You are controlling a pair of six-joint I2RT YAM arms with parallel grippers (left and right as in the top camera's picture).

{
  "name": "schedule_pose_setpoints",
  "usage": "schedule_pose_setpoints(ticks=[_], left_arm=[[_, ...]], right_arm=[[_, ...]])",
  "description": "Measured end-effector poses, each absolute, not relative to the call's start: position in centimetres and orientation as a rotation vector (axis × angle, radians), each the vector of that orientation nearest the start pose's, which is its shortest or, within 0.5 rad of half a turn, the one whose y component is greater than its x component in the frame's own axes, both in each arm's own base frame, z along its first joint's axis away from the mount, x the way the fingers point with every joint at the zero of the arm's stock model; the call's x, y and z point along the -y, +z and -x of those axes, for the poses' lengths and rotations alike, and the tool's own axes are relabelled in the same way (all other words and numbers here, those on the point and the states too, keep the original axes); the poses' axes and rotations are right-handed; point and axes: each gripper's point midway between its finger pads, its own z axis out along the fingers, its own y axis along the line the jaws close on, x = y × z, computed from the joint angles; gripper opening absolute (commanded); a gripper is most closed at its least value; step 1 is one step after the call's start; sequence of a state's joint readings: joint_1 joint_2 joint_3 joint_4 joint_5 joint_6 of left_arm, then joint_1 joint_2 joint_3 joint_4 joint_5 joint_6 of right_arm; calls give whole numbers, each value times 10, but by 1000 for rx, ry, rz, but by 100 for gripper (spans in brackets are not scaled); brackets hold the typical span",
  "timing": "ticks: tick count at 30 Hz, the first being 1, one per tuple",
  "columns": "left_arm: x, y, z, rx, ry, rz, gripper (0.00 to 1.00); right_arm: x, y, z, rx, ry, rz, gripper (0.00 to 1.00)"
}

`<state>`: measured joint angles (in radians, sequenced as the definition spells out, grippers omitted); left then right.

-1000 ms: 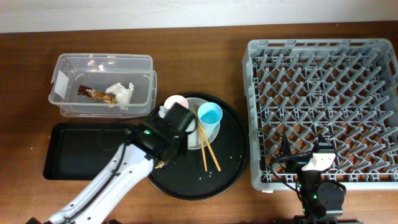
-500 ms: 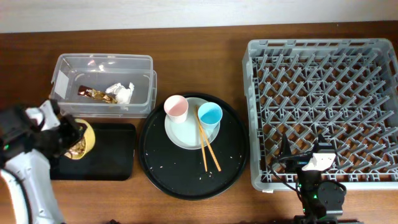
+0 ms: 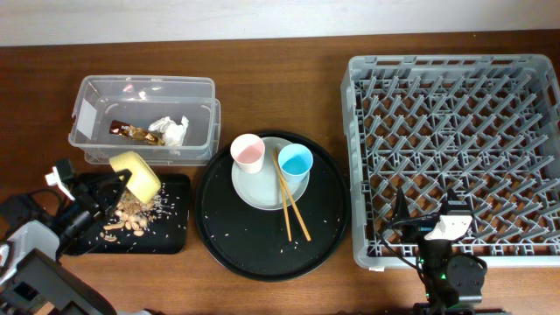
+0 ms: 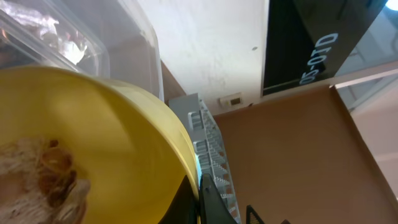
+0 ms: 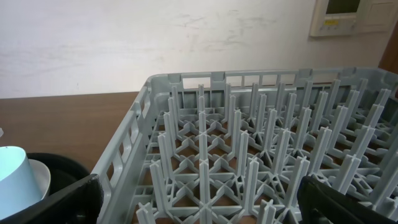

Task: Sort waste into correct bins and load items into the dishwasher rack
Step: 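Tip the yellow bowl over the black tray to dump scraps, then set the empty yellow bowl back on the round tray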

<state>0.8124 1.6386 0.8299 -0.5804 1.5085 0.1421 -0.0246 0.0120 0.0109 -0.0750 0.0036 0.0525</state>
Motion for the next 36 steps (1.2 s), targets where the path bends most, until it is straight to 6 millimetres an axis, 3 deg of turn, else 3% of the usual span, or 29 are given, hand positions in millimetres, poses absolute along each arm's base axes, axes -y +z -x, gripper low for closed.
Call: schedule_pose_setpoints(ticks=[6, 9, 18, 20, 23, 25, 27, 31, 36], left_arm=[[-98, 161, -295, -1732, -1489, 595, 0], [-93, 161, -290, -1723, -1534, 653, 0], [-93, 161, -290, -1725, -1493, 592, 0], [-85, 159, -293, -1765, -1512, 596, 0], [-51, 191, -311, -2010, -1343, 440, 0], [-13, 200, -312, -2192, -1146, 340, 0], [40, 201, -302, -2355, -961, 197, 0], [138, 169, -271, -2609, -743, -93, 1], [199, 109, -237, -2819, -494, -278, 1]], right_arm=[[7, 158, -246, -1646, 19, -67, 98], [7, 158, -246, -1646, 19, -67, 98], [7, 158, -246, -1646, 19, -67, 98], [7, 158, -246, -1646, 19, -67, 98], [7, 158, -246, -1646, 19, -67, 98], [7, 158, -246, -1646, 19, -67, 98], [7, 158, -246, -1646, 19, -66, 98], [7, 158, -246, -1646, 18, -66, 98], [7, 158, -246, -1646, 19, -66, 98]])
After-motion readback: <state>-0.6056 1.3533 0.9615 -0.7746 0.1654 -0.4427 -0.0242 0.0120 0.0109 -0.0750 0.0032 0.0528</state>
